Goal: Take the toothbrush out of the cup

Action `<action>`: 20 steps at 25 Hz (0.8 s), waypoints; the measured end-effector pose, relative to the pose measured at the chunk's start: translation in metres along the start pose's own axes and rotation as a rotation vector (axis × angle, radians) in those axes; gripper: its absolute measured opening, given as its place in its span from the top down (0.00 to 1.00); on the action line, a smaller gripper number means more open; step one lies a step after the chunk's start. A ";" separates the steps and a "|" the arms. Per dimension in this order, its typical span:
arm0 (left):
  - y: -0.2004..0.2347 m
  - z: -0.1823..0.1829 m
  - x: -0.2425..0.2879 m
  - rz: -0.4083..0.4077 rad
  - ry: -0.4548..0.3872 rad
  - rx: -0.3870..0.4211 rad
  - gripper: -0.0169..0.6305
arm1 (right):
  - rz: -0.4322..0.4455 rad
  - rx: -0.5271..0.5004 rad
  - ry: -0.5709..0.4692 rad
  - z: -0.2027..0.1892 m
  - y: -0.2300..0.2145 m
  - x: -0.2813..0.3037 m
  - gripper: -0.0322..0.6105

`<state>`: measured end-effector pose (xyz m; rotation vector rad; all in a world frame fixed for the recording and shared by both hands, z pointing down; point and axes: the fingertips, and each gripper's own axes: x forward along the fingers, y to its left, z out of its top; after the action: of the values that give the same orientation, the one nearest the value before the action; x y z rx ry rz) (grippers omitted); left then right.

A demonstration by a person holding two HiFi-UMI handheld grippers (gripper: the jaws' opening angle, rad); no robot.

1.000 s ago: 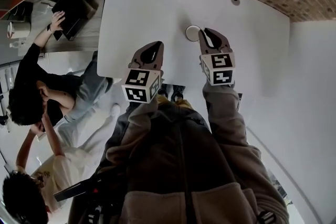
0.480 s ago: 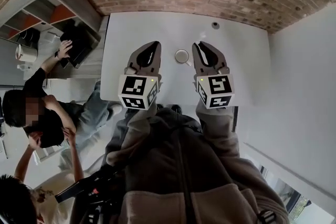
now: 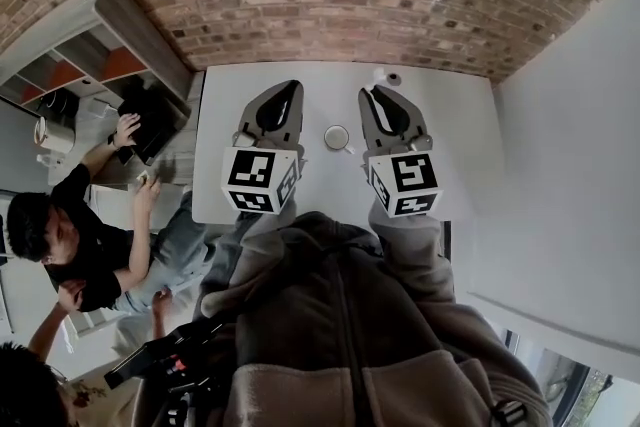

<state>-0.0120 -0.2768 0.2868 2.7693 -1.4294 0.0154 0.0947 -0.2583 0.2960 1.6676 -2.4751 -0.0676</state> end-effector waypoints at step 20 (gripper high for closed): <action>-0.006 0.014 0.010 -0.015 -0.020 0.028 0.97 | -0.009 -0.031 -0.059 0.025 -0.010 -0.004 0.88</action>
<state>-0.0014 -0.2813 0.2730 2.8104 -1.4246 0.0079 0.1018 -0.2592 0.2695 1.6879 -2.4959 -0.1578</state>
